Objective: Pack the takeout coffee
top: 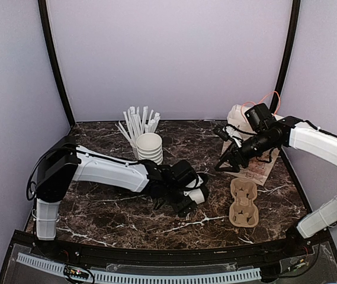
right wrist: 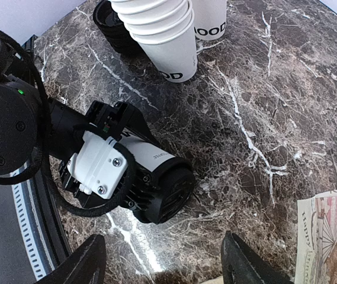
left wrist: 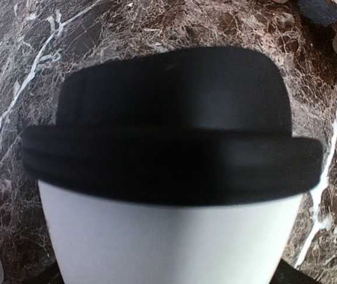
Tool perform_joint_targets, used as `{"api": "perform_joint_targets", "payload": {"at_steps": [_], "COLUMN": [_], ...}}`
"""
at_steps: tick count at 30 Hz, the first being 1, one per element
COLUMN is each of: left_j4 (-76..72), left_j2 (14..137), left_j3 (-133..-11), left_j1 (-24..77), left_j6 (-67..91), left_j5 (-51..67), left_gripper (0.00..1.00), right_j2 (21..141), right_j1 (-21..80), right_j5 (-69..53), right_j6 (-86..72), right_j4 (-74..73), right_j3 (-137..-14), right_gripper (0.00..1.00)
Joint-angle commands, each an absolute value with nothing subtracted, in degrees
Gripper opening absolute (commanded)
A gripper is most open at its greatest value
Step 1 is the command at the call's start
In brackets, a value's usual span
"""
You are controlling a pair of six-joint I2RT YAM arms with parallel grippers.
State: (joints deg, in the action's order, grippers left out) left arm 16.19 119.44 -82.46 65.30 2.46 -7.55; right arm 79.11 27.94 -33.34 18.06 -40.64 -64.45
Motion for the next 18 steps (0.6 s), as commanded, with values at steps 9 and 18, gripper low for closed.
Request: {"api": "perform_joint_targets", "payload": {"at_steps": [9,18], "left_j4": [-8.9,-31.8], "left_j2": [103.0,100.7], "left_j3": [-62.1,-52.6], "left_j1": [65.0,65.0], "left_j6": [6.1,9.8], "left_j5": [-5.2,-1.0], "left_gripper": [0.77,0.77], "right_j2": [79.0,80.4], "right_j1": [27.6,34.3], "right_j5": [-38.5,-37.0], "right_j6": [20.4,25.2], "right_j4": [-42.0,-45.5], "right_j3": [-64.8,-67.1], "right_gripper": [0.68,0.69]}}
